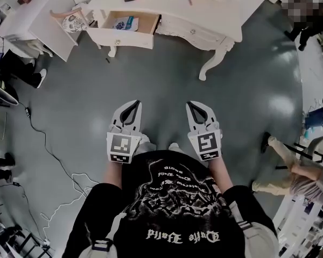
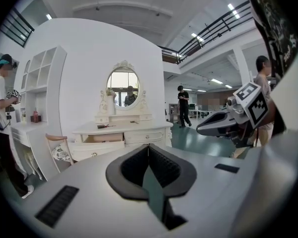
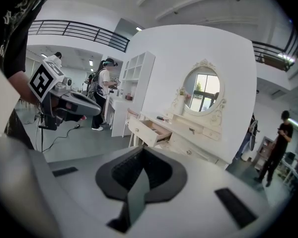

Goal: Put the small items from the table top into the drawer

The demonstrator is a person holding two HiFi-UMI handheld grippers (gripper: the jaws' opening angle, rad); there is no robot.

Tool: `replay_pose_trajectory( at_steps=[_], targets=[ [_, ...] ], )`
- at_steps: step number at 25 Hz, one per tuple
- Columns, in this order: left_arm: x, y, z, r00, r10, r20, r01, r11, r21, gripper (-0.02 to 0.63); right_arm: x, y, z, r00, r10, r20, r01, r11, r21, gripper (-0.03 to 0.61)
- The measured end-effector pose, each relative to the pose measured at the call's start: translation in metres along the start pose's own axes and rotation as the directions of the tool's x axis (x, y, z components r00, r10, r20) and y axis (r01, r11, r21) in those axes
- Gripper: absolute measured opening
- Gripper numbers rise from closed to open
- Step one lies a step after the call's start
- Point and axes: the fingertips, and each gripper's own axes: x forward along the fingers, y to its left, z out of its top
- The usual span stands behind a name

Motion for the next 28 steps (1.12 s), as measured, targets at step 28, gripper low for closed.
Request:
replay_pose_trajectory(
  at_steps=[28],
  targets=[
    [0.054, 0.071, 0.008, 1.000, -0.014, -0.010, 0.014, 1.000, -0.024, 0.015, 0.093, -0.022, 0.027, 1.000, 0.006, -0.002, -0.006, 0.999, 0.042, 0.010]
  ],
)
